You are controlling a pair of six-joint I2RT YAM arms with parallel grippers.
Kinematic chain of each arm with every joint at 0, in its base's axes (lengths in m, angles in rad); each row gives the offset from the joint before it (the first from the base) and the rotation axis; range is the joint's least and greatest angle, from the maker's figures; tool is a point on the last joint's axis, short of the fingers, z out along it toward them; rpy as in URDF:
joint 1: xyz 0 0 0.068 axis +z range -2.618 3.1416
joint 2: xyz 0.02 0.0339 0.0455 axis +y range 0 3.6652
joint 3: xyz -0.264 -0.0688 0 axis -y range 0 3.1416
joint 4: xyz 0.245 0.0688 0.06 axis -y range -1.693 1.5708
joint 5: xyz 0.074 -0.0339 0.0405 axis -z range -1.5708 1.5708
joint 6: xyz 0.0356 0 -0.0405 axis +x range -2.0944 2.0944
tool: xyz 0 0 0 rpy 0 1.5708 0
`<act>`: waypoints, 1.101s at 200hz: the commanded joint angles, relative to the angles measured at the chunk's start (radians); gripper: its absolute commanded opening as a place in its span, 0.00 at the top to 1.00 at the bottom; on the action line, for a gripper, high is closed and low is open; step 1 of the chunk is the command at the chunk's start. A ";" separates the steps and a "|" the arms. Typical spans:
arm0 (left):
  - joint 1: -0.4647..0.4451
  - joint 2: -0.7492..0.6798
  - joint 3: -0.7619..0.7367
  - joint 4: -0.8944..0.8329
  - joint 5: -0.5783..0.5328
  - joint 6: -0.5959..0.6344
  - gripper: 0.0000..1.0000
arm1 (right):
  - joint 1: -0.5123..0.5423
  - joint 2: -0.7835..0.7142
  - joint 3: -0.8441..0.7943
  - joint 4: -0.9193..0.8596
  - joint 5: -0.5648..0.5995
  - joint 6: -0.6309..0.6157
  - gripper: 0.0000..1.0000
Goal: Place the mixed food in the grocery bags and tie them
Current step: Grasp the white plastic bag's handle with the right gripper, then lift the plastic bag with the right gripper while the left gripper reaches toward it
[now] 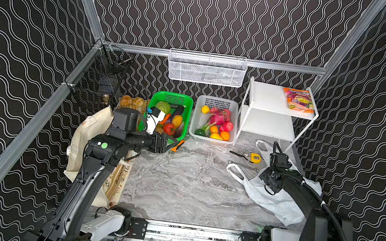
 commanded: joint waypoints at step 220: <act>-0.092 0.100 -0.102 0.169 -0.010 -0.024 0.32 | 0.010 -0.508 0.251 -0.482 -0.976 -0.348 1.00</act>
